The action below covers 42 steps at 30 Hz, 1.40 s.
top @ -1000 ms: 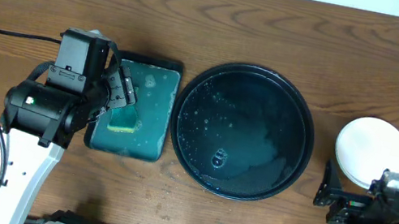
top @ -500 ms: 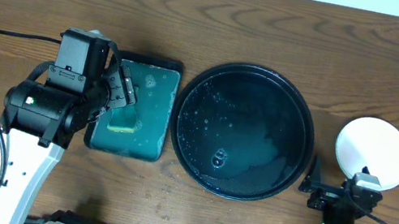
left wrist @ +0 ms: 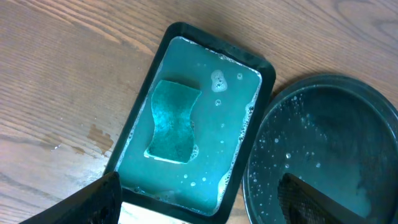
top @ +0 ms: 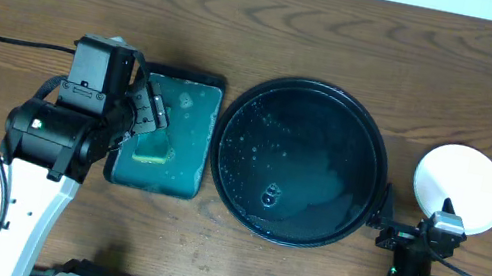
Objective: Clean dirty plates on tray and stack at the side
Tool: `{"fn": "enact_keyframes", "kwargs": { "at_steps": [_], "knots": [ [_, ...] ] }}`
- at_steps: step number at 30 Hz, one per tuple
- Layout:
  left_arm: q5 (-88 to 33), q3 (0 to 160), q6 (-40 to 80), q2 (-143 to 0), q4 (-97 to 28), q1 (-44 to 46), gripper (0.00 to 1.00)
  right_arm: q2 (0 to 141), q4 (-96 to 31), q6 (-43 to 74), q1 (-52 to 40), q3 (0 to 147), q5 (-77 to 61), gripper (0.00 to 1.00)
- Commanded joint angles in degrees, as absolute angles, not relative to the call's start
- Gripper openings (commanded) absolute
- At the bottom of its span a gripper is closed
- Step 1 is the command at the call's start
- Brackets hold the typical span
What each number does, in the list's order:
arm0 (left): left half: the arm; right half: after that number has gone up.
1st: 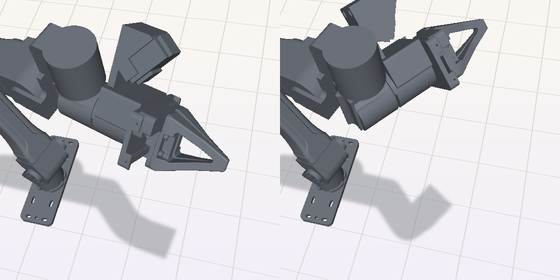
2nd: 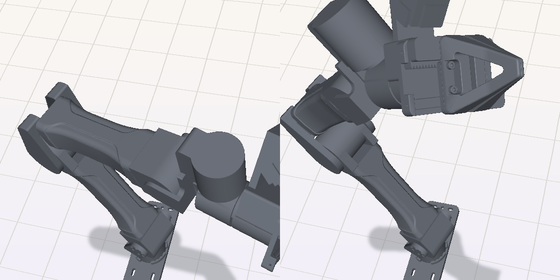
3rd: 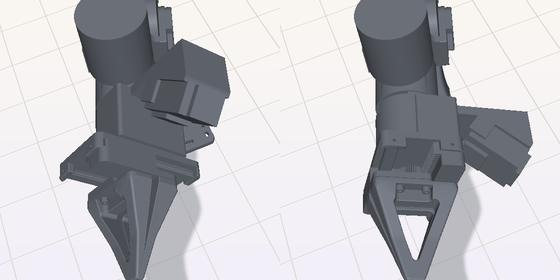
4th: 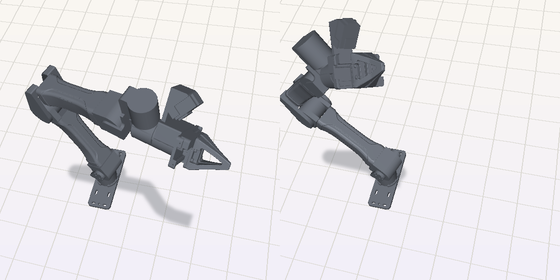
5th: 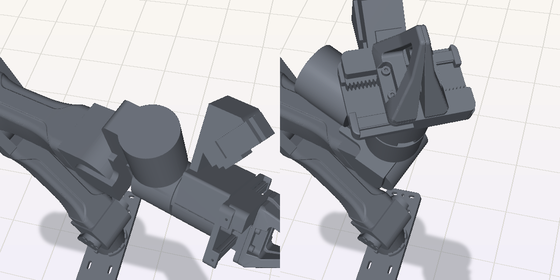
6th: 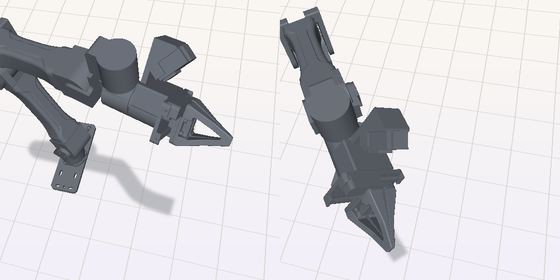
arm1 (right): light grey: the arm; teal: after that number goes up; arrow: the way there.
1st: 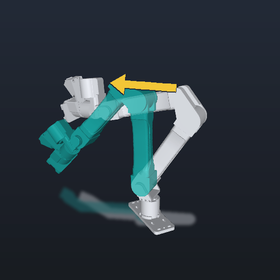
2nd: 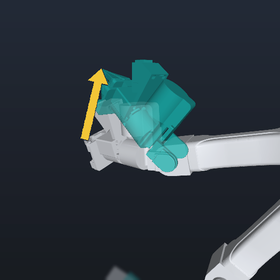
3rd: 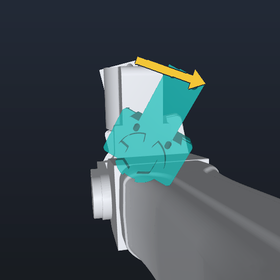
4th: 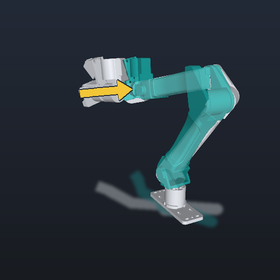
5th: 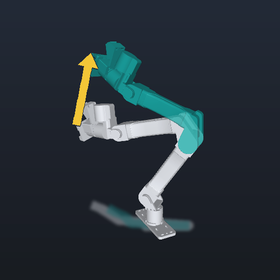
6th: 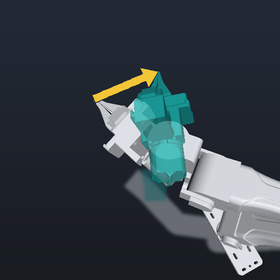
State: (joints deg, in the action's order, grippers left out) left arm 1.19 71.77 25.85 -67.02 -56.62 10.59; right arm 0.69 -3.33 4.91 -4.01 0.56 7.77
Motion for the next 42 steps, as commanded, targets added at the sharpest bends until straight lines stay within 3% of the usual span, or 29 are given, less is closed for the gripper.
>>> {"fn": "enact_keyframes", "kwargs": {
  "at_steps": [1,20,27,31,36,42],
  "knots": [
    [0.8,72.6,25.5,-67.0,-56.8,10.3,0.81,0.3,-3.2,4.2,-3.7,0.3,8.5,0.99],
    [4.4,71.0,24.2,-61.1,-55.7,10.3,0.81,0.3,-3.2,4.2,-3.7,0.3,8.5,0.99],
    [3.2,52.3,11.7,-41.1,-28.1,10.3,0.81,0.3,-3.2,4.2,-3.7,0.3,8.6,0.99],
    [3.1,39.0,11.2,-30.0,-16.1,8.9,0.81,0.3,-3.2,4.2,-3.7,0.3,8.6,0.99],
    [1.9,24.9,11.2,-18.5,-5.7,6.2,0.81,0.3,-3.2,4.2,-3.7,0.3,8.5,0.99],
    [2.2,14.7,11.3,-7.0,-1.8,6.1,0.81,0.3,-3.2,4.2,-3.7,0.3,8.5,0.99]
  ]
}}
